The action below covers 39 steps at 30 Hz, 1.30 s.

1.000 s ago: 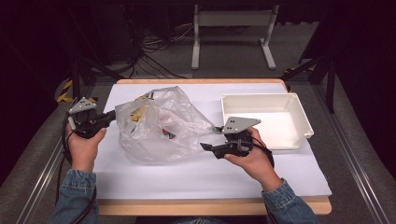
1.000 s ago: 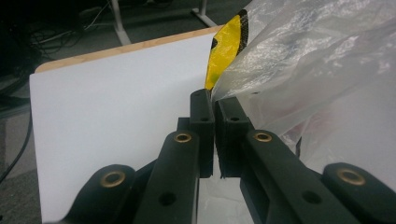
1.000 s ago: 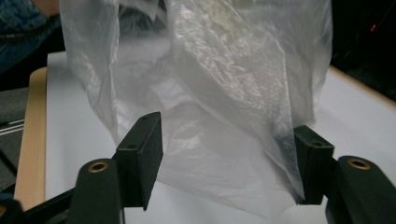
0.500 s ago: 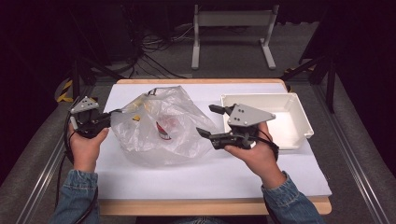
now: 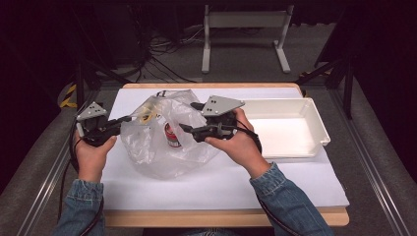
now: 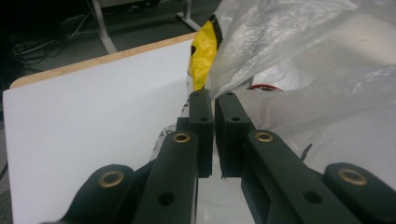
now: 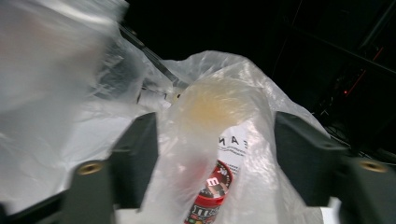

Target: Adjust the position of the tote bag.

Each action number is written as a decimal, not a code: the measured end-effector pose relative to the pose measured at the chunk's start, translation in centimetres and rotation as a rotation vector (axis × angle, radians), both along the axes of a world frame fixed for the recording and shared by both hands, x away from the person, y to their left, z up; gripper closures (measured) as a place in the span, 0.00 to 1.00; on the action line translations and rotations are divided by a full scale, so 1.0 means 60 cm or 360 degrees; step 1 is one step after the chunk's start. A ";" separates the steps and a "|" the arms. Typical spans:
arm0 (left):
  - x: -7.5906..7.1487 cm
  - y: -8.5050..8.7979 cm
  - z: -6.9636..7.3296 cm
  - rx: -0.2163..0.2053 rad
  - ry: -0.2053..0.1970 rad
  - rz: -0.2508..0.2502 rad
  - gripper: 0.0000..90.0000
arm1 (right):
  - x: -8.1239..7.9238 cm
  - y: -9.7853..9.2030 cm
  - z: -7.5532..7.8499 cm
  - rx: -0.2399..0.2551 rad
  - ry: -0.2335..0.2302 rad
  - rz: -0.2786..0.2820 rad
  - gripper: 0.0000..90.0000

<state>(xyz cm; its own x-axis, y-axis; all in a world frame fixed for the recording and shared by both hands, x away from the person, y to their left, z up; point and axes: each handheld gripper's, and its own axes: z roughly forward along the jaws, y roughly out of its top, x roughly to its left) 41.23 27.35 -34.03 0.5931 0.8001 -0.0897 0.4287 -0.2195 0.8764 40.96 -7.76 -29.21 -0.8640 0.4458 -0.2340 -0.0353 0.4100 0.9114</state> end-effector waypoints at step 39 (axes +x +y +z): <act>-0.097 -0.052 0.039 0.0055 0.0066 -0.0357 1.00 | 0.067 0.026 -0.033 -0.0096 0.0131 -0.0159 0.97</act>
<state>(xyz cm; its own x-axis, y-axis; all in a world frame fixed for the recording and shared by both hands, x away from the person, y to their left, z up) 35.39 24.20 -31.67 0.7529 0.6516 -0.0929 0.4014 -0.3428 0.8493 45.00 -6.22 -31.20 -0.8333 0.5180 -0.1933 0.0822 0.4617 0.8832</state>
